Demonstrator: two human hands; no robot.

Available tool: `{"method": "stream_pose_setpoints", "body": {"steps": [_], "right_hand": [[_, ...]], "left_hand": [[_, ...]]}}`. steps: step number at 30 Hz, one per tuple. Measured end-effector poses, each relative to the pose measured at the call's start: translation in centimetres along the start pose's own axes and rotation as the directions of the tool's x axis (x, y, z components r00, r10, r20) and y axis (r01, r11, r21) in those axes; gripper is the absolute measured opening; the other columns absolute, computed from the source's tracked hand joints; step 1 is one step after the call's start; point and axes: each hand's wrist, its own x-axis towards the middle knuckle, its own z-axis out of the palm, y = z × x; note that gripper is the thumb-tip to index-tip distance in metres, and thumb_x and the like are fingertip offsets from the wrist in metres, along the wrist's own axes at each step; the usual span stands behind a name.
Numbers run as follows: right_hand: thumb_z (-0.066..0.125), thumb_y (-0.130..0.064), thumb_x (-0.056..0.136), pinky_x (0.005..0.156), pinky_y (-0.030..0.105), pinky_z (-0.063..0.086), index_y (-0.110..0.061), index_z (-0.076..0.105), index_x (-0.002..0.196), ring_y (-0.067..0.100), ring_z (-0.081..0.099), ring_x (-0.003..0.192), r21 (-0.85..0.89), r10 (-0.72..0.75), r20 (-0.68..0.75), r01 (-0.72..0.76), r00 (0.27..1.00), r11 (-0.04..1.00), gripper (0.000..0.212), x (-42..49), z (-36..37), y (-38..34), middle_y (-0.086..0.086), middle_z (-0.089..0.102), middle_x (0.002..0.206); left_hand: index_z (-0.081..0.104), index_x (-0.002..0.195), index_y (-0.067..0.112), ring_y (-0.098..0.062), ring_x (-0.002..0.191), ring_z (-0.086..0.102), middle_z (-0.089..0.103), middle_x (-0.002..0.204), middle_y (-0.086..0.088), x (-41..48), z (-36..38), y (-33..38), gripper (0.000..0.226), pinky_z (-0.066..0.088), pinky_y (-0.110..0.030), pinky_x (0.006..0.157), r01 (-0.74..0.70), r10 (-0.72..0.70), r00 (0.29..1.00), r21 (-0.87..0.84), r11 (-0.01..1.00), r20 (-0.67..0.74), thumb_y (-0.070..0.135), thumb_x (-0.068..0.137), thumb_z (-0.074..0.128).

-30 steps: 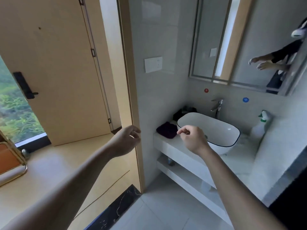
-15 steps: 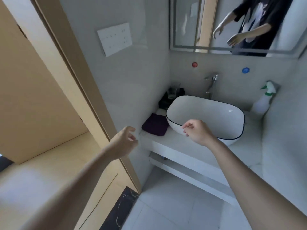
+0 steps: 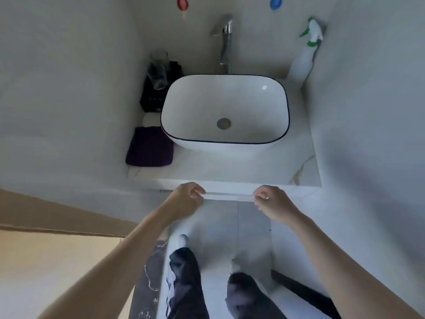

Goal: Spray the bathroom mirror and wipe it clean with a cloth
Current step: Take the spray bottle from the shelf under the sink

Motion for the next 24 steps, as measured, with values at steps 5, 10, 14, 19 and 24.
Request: {"method": "stream_pose_setpoints", "body": {"steps": [5, 10, 14, 19, 24], "right_hand": [[0.053, -0.016, 0.092, 0.069, 0.024, 0.041, -0.026, 0.065, 0.090, 0.018, 0.066, 0.092, 0.070, 0.210, -0.109, -0.203, 0.972, 0.977, 0.016, 1.0, 0.0, 3.1, -0.009, 0.067, 0.084], [0.054, -0.016, 0.093, 0.079, 0.029, 0.050, -0.023, 0.067, 0.099, 0.020, 0.070, 0.098, 0.256, 0.386, -0.134, -0.344, 0.913, 0.903, 0.016, 2.3, 4.6, 5.6, 0.000, 0.073, 0.103], [0.057, -0.018, 0.090, 0.067, 0.024, 0.042, -0.028, 0.067, 0.096, 0.016, 0.070, 0.093, 0.399, 0.467, -0.186, -0.367, 0.865, 0.840, 0.015, 4.8, 9.5, 9.5, -0.002, 0.074, 0.097], [0.060, -0.021, 0.093, 0.072, 0.021, 0.045, -0.028, 0.065, 0.113, 0.001, 0.066, 0.096, 0.585, 0.540, -0.251, -0.319, 0.803, 0.746, 0.022, 7.0, 14.4, 14.5, -0.014, 0.071, 0.098], [0.054, -0.010, 0.095, 0.084, 0.011, 0.044, -0.023, 0.060, 0.123, 0.001, 0.063, 0.111, 0.704, 0.534, -0.295, -0.197, 0.792, 0.682, 0.032, 10.0, 16.8, 17.8, -0.012, 0.072, 0.111]], "left_hand": [[0.064, 0.094, 0.031, -0.024, 0.094, 0.071, 0.074, 0.100, -0.003, 5.9, 2.5, -1.0, 0.024, 0.057, -0.043, 0.086, -0.003, 0.004, 0.970, -0.006, 1.000, 0.245, 0.008, 0.094, 0.057], [0.069, 0.100, 0.021, -0.024, 0.090, 0.074, 0.076, 0.101, -0.010, 10.7, 5.1, -2.8, 0.018, 0.058, -0.044, 0.085, 0.066, -0.057, 0.932, -0.011, 0.998, 0.357, 0.006, 0.096, 0.060], [0.068, 0.097, 0.022, -0.017, 0.085, 0.074, 0.076, 0.097, -0.005, 15.7, 8.4, -5.7, 0.022, 0.059, -0.039, 0.086, 0.064, -0.070, 0.922, 0.028, 0.998, 0.380, 0.003, 0.096, 0.056], [0.068, 0.096, 0.024, -0.016, 0.089, 0.075, 0.077, 0.092, 0.003, 19.7, 13.8, -9.2, 0.026, 0.059, -0.039, 0.086, 0.047, -0.089, 0.913, 0.115, 0.992, 0.398, 0.002, 0.094, 0.053], [0.070, 0.098, 0.026, 0.000, 0.088, 0.070, 0.077, 0.096, 0.007, 22.9, 19.6, -12.0, 0.029, 0.051, -0.012, 0.079, -0.086, 0.001, 0.902, 0.177, 0.980, 0.431, 0.002, 0.092, 0.054]]}}
